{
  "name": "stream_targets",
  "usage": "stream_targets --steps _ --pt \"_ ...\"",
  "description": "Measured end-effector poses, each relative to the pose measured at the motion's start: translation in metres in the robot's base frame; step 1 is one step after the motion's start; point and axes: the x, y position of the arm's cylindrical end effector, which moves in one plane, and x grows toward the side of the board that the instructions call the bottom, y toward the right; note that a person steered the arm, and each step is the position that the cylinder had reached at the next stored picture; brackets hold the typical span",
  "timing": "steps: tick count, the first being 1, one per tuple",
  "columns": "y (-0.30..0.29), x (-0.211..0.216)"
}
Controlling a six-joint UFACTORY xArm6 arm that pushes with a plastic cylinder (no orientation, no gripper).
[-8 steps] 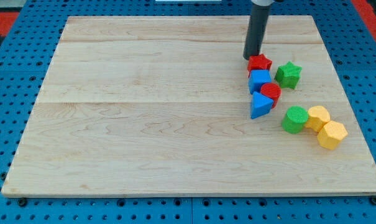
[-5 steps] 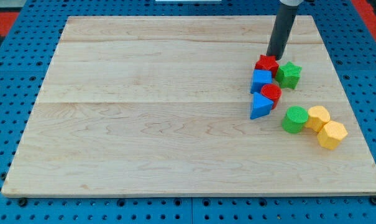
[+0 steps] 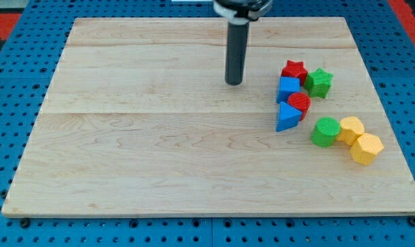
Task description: Move the blue triangle in between the red circle and green circle
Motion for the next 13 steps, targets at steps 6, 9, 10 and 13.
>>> stream_targets --steps 6,9,10,13 --pt "0.033 0.059" --pt "0.054 0.099" --pt "0.057 0.081" --pt "0.079 0.087"
